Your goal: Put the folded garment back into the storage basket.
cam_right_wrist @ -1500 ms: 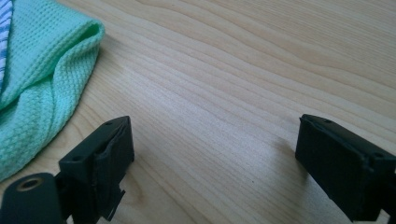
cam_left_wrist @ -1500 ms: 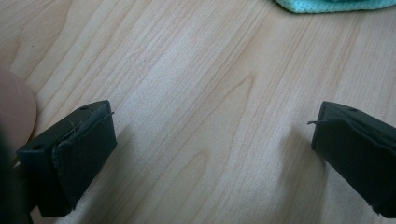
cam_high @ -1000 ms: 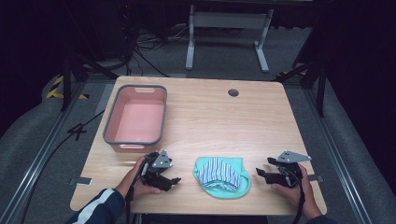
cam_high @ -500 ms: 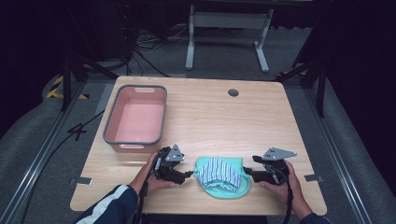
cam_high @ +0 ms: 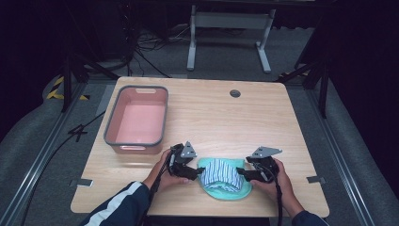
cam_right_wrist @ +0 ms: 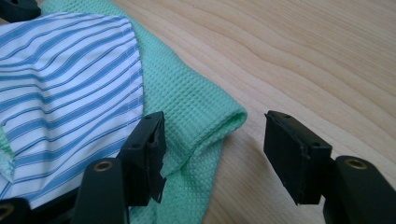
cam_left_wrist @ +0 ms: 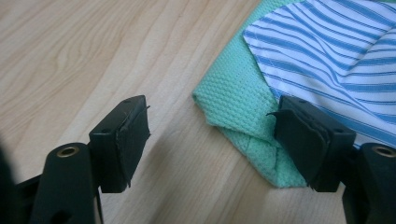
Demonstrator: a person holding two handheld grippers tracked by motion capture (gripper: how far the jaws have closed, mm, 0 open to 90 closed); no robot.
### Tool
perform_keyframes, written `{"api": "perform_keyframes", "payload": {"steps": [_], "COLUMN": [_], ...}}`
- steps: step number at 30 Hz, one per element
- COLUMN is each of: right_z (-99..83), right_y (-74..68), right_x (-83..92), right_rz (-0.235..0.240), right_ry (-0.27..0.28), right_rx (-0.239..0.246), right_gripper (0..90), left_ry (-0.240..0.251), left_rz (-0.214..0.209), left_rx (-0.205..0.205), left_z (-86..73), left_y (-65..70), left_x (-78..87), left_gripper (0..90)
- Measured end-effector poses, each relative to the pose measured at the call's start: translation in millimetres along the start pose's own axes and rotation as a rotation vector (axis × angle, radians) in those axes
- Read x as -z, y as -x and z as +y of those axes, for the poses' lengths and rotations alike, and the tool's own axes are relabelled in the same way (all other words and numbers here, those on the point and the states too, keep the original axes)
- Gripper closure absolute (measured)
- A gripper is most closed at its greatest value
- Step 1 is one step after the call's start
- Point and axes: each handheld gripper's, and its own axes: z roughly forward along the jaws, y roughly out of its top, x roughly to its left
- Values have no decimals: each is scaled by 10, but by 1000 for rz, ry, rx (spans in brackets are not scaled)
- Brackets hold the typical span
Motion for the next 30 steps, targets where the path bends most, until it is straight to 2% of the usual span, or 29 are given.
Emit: {"api": "perform_keyframes", "payload": {"steps": [4, 6, 8, 10, 13, 17, 19, 20, 21, 24, 30], "right_z": [-13, -19, -21, -10, 32, 73, 85, 85, 91, 85, 47], "right_y": [-5, -1, -9, -29, -75, -106, -108, -108, -113, -130, -152], "right_x": [-13, -21, -26, -35, -46, -69, -79, -79, -81, -77, -49], "right_rz": [11, 23, 19, 18, 48, 82, 88, 88, 89, 89, 75], "right_ry": [-2, -1, 1, 2, -8, -17, -20, -20, -23, -17, 4], "right_rx": [-25, -34, -28, -28, -23, -38, -45, -45, -49, -37, -21], "right_gripper": [398, 386, 385, 429, 591, 728, 760, 760, 778, 815, 853], "left_ry": [-11, -13, -12, -21, -16, -4, -9, -3, -10, -19, -43], "left_rz": [-29, -26, -22, -22, -15, -34, -36, -52, -56, -80, -101], "left_rx": [32, 11, 13, 14, 24, 10, 10, 13, 1, 4, -28], "left_z": [-27, -37, -35, -29, -27, -25, -21, -20, -17, -2, 42], "left_y": [-36, -21, -16, -14, -47, -74, -70, -63, -64, -65, -74], "left_x": [-37, -49, -52, -43, -15, -2, 2, 0, 3, 4, -9], "left_gripper": [230, 204, 202, 209, 316, 553, 625, 625, 671, 751, 816]}}
